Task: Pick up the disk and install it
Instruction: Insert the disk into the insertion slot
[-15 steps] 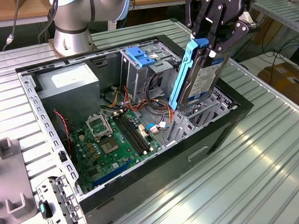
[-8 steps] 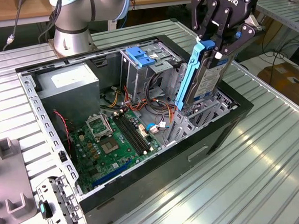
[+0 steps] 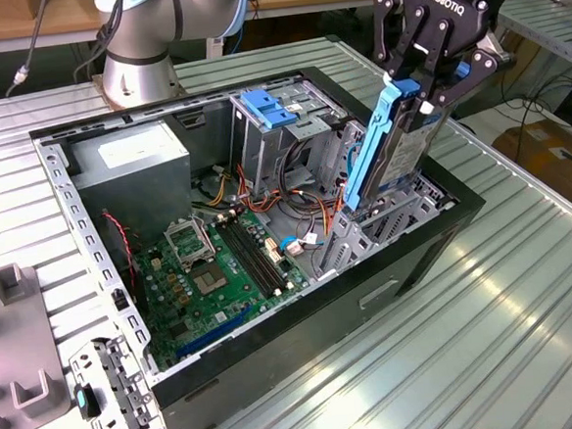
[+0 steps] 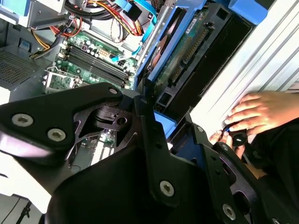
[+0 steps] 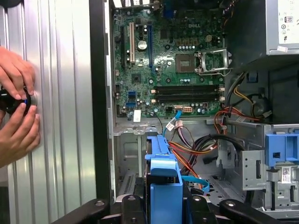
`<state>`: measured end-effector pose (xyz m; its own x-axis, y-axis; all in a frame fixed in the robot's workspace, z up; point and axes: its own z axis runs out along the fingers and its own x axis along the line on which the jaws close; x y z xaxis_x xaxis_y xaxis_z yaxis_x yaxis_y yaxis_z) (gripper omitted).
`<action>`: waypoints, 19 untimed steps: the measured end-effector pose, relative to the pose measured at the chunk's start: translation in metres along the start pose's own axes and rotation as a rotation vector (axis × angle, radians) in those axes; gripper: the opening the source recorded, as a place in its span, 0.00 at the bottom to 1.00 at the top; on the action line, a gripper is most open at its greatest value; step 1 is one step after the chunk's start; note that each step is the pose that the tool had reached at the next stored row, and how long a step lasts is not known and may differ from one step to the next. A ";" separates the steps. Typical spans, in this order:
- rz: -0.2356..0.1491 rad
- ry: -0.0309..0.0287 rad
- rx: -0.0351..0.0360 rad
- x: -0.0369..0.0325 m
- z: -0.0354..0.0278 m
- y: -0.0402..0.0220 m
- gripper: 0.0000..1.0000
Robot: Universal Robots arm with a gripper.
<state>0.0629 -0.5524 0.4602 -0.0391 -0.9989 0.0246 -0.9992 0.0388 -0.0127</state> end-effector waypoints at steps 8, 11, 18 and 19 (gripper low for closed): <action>0.012 0.0016 -0.0006 0.0004 0.0062 0.0000 0.36; 0.013 0.0016 -0.0008 0.0009 0.0092 0.0000 0.36; 0.013 0.0018 -0.0008 0.0030 0.0129 -0.0001 0.36; 0.013 0.0018 -0.0008 0.0031 0.0132 -0.0001 0.36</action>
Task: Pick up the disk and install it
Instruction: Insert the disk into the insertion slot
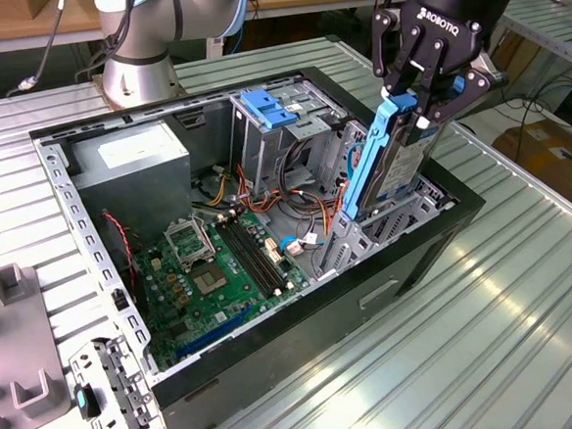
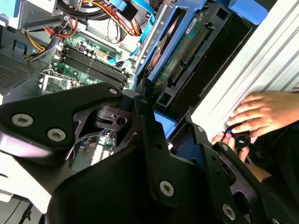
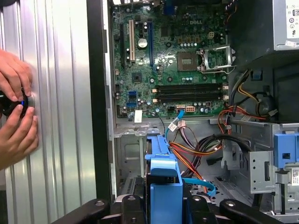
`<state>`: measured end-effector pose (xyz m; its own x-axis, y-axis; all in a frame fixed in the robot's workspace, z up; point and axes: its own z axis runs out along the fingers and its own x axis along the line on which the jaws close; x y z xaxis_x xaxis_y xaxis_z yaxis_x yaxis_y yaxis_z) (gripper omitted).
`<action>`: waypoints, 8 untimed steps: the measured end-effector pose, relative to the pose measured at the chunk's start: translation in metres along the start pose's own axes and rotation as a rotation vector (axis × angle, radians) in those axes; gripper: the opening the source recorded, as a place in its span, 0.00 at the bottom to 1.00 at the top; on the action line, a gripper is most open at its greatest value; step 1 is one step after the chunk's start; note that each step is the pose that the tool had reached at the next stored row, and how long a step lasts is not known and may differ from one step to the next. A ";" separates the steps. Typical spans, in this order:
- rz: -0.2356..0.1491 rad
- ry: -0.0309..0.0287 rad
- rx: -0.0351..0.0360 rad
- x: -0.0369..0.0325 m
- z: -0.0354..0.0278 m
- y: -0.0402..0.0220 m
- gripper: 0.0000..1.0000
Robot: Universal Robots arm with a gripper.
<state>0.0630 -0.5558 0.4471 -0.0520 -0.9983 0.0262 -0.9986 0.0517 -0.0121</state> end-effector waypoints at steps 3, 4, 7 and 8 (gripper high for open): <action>0.000 0.0001 -0.0001 0.0001 0.0013 0.0000 0.36; 0.000 0.0000 -0.0002 0.0001 0.0018 0.0000 0.36; 0.000 0.0000 -0.0006 0.0000 0.0033 0.0000 0.36; 0.000 0.0000 -0.0010 0.0000 0.0041 0.0000 0.36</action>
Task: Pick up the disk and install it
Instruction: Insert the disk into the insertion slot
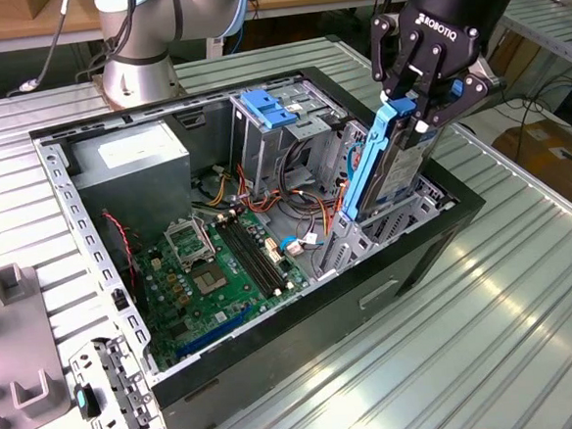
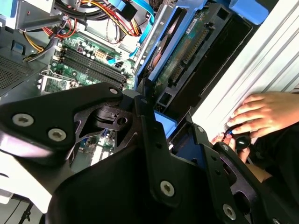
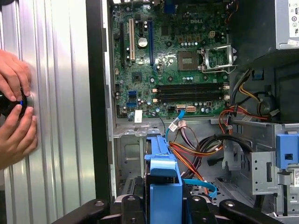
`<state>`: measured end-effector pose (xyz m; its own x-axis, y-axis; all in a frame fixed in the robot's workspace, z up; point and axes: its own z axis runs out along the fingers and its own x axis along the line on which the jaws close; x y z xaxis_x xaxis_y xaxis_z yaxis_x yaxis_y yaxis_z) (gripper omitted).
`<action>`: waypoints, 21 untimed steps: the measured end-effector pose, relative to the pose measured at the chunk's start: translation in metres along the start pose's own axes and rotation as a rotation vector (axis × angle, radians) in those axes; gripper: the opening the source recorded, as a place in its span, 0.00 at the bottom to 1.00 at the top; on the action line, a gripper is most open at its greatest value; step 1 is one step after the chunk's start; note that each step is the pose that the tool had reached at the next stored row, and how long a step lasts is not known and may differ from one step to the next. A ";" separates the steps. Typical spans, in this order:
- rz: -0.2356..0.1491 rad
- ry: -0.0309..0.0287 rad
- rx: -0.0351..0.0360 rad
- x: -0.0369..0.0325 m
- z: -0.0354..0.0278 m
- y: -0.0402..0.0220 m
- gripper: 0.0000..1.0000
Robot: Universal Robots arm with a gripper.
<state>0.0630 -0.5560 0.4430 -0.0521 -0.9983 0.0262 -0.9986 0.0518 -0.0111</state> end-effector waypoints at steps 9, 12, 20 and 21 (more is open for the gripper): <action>0.000 0.0000 -0.0002 0.0000 0.0004 0.0000 0.36; 0.000 0.0001 -0.0001 0.0000 0.0004 0.0000 0.36; 0.000 0.0001 -0.0002 -0.0004 0.0171 0.0002 0.44; 0.000 0.0001 -0.0002 -0.0005 0.0199 0.0002 0.44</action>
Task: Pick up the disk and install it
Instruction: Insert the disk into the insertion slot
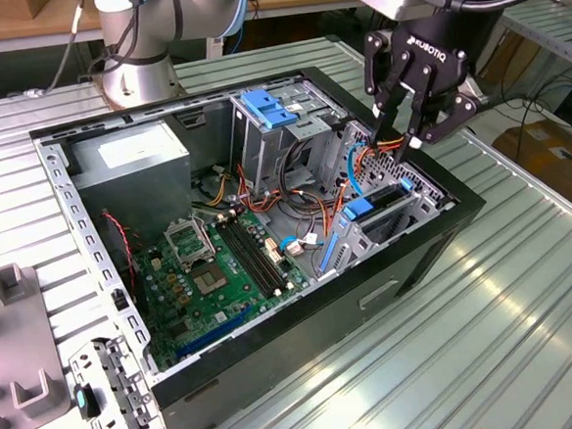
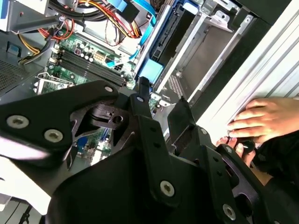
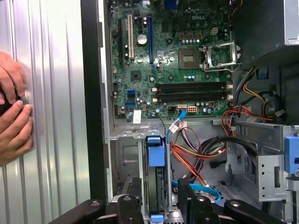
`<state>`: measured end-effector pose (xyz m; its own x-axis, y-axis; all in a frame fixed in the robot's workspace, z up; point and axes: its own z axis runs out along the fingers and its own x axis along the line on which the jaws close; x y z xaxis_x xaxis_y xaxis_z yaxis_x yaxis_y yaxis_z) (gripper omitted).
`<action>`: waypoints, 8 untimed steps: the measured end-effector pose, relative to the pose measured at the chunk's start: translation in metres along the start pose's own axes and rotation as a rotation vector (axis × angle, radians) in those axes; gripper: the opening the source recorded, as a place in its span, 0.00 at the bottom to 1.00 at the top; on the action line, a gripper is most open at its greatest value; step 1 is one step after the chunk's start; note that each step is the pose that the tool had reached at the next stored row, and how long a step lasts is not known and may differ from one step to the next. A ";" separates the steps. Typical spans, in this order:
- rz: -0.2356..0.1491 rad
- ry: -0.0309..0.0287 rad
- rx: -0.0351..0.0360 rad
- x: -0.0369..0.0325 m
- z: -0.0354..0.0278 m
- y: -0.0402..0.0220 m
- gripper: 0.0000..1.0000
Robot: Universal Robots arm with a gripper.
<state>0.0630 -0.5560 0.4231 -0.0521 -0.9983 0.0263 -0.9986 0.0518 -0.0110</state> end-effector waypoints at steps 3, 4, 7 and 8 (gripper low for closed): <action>0.000 -0.0001 0.0000 0.0000 0.0057 0.0001 0.36; 0.000 -0.0001 0.0000 0.0001 0.0075 0.0001 0.36; 0.000 -0.0001 0.0000 0.0006 0.0142 0.0001 0.18; 0.000 -0.0001 0.0000 0.0009 0.0164 0.0001 0.12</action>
<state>0.0629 -0.5573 0.4067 -0.0521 -0.9983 0.0262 -0.9986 0.0518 -0.0110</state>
